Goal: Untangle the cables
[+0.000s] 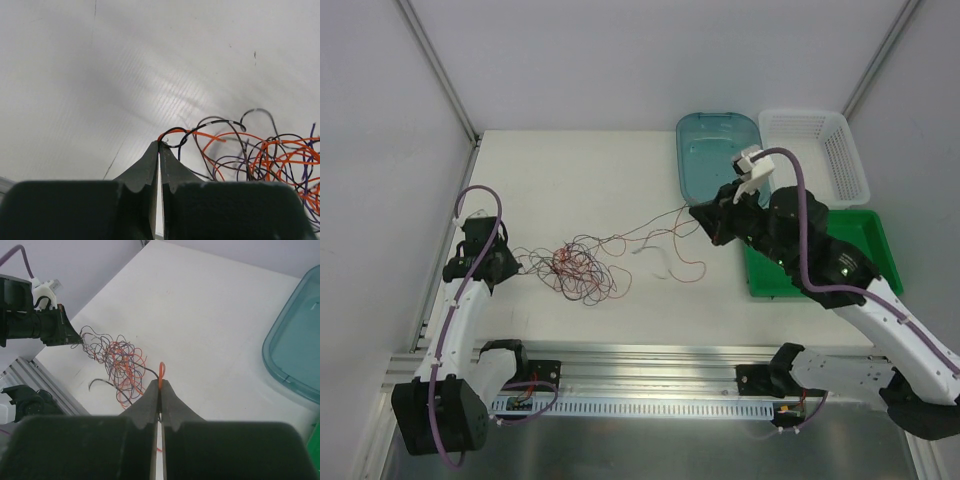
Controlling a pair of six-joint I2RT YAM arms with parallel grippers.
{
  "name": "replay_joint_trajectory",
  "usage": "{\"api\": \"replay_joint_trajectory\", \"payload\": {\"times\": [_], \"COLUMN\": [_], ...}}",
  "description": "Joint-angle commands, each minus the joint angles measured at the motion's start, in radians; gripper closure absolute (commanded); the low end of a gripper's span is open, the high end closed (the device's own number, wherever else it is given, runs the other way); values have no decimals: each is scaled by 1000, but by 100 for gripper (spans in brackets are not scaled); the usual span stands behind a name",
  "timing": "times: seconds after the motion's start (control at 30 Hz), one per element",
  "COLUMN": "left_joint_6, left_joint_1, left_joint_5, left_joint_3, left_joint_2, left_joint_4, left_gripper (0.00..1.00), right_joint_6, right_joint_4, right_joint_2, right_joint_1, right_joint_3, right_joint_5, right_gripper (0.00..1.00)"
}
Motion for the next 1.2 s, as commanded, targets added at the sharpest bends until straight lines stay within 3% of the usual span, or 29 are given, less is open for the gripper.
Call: {"api": "replay_joint_trajectory", "payload": {"times": [0.0,0.17,0.4,0.53,0.73,0.93,1.03,1.17], "left_joint_6": [-14,-7,6,10,16,16,18,18], "left_joint_1": [15,13,13,13,15,13,15,15], "left_joint_5": [-49,39,96,127,172,187,193,205], "left_joint_3": [22,24,18,13,15,16,16,15], "left_joint_2": [-9,-13,-6,-8,-2,9,10,12], "left_joint_4": [-14,-7,13,27,35,39,39,41], "left_gripper": [100,100,100,100,100,100,100,100], "right_joint_6": [-44,-9,137,122,94,92,120,191], "right_joint_4": [-35,-34,153,95,22,-9,63,182], "right_joint_2": [-58,14,198,374,370,376,387,381], "right_joint_1": [-7,-7,-5,25,65,65,56,-35], "right_joint_3": [9,-89,-315,-274,-202,-149,-187,-267], "right_joint_5": [67,14,-89,-193,-204,-71,3,-23], "right_gripper": [99,99,99,66,38,37,46,50]}}
